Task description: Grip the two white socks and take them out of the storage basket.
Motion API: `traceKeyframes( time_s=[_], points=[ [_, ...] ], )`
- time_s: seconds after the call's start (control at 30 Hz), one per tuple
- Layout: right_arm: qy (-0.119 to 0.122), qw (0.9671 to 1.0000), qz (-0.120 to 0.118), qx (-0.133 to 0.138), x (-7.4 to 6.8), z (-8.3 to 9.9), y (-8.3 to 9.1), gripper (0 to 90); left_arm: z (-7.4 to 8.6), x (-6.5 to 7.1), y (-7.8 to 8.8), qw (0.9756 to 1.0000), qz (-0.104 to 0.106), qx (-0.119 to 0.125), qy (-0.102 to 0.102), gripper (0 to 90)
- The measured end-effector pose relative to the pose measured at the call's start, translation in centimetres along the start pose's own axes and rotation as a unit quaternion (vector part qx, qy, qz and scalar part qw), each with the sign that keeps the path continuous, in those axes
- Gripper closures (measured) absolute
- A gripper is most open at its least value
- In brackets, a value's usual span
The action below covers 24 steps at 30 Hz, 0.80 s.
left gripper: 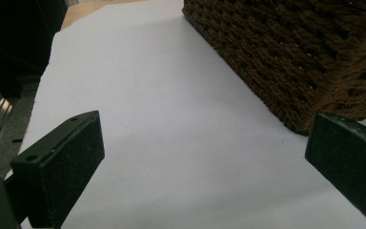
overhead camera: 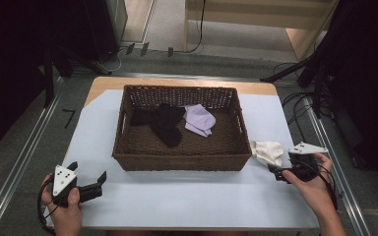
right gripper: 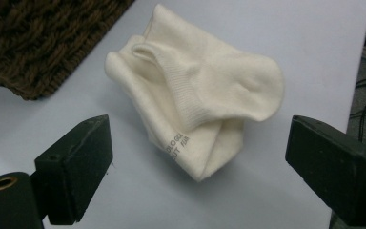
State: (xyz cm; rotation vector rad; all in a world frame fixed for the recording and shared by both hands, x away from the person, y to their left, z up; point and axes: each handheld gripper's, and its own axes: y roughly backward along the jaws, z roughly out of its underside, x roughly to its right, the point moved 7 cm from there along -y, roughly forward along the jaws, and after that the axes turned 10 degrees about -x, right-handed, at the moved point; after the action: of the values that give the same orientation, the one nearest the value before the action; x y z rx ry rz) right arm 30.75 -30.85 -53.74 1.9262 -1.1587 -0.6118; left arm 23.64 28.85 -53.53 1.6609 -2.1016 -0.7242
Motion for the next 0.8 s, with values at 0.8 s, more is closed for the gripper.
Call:
traceKeyframes(
  time_s=[0.8],
  points=[
    [-0.09, 0.9913, 0.011, 0.095, 0.2, 5.3, 2.2, 9.6, 0.0, -0.1, 0.2, 0.9999, 0.008, 0.008, 0.009, 0.2]
  ],
)
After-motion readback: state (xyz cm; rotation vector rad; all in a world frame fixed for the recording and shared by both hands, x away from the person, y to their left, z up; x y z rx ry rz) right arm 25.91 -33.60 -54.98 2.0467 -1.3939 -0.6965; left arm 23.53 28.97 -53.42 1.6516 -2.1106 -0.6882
